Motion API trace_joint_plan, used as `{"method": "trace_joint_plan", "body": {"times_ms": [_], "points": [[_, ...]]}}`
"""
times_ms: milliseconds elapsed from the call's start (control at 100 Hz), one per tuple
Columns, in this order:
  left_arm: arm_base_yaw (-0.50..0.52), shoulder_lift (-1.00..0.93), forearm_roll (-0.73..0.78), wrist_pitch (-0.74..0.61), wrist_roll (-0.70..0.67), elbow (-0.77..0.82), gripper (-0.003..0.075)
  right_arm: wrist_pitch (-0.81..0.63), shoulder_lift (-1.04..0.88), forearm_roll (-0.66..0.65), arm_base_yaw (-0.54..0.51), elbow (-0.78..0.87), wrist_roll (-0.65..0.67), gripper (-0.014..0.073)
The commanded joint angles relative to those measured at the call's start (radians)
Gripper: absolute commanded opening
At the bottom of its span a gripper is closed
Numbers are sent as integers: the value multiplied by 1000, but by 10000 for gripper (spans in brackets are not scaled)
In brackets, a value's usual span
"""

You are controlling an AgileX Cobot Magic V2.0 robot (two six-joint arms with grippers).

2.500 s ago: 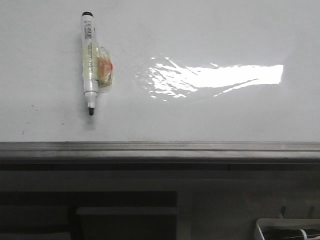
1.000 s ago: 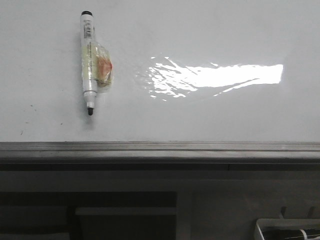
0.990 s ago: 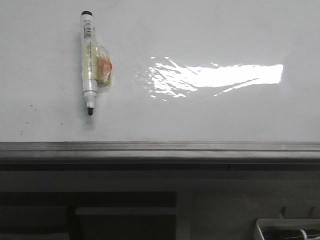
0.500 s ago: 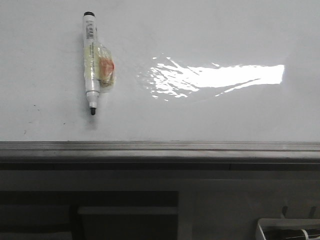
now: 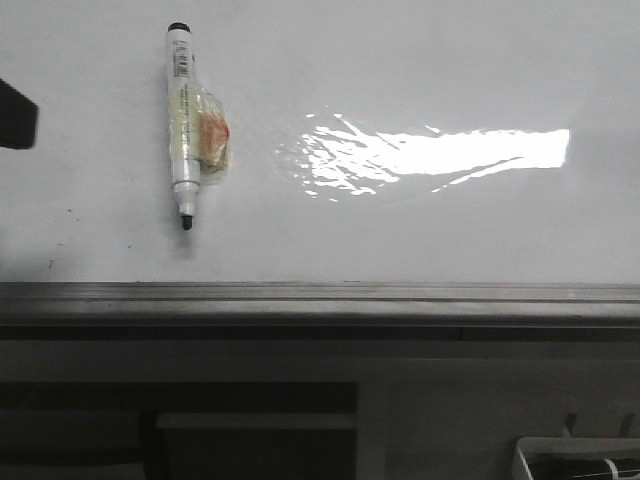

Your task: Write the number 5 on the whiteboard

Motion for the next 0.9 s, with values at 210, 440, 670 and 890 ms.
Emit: {"method": "trace_joint_plan", "body": {"times_ms": [210, 440, 670, 890], "points": [[-259, 188, -47, -336, 8, -84, 386, -84, 16, 7, -1, -35, -14, 407], [-275, 326, -56, -380, 5, -131, 386, -84, 16, 10, 28, -35, -15, 407], [-275, 374, -56, -380, 5, -143, 173, -82, 22, 55, 44, -35, -19, 407], [-284, 327, 82, -300, 45, -178, -20, -8, 129, 474, 166, -64, -472, 407]]}}
